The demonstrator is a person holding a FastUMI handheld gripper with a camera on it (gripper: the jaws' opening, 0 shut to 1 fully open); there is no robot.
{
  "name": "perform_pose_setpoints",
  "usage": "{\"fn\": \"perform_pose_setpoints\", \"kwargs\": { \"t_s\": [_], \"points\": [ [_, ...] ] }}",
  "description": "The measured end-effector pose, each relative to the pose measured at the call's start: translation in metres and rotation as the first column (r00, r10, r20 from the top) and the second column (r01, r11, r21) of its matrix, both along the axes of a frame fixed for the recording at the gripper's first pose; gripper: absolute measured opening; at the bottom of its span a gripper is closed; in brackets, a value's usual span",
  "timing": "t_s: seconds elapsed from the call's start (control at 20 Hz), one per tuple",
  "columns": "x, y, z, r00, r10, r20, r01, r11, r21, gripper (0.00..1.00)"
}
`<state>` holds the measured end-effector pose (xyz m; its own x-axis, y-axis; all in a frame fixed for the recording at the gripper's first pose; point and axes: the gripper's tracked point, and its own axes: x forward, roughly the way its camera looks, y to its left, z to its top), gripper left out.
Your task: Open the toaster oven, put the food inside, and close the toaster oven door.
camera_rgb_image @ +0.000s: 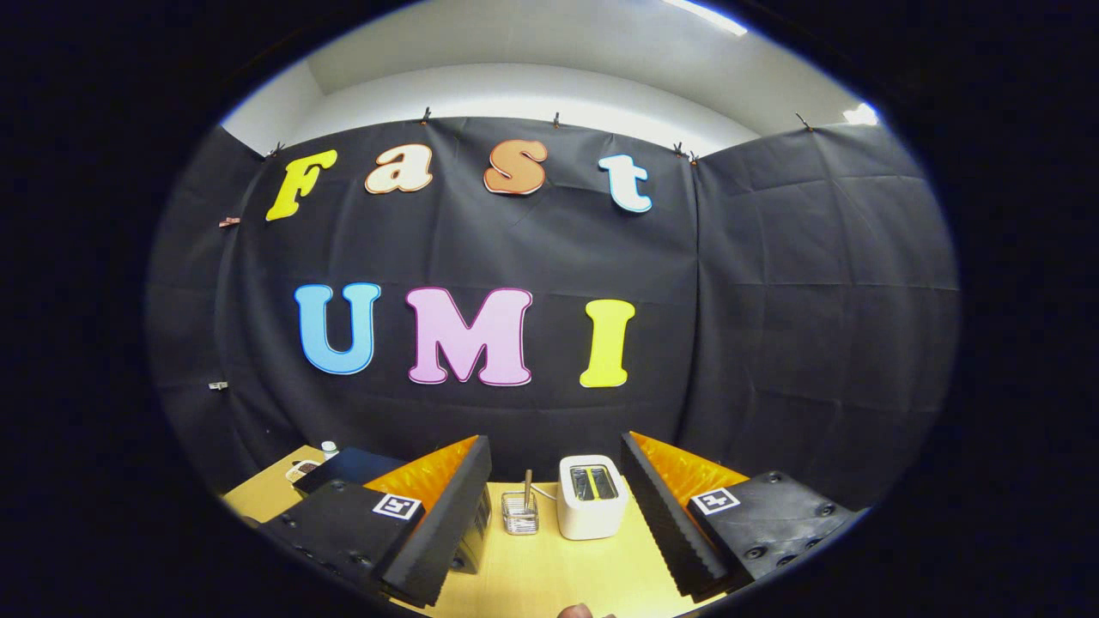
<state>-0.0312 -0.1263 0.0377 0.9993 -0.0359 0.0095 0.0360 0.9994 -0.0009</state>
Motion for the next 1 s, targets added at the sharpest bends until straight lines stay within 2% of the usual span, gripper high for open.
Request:
{"fn": "perform_pose_setpoints", "kwargs": {
  "t_s": [0.25,0.5,1.0],
  "points": [
    [-0.002,-0.023,-0.009,0.999,-0.02,-0.034,0.023,0.997,0.08,0.98],
    [-0.002,-0.036,-0.009,0.999,-0.035,-0.03,0.037,0.997,0.069,0.98],
    [-0.002,-0.031,-0.015,0.999,-0.012,-0.039,0.015,0.997,0.076,0.98]
  ]
}}
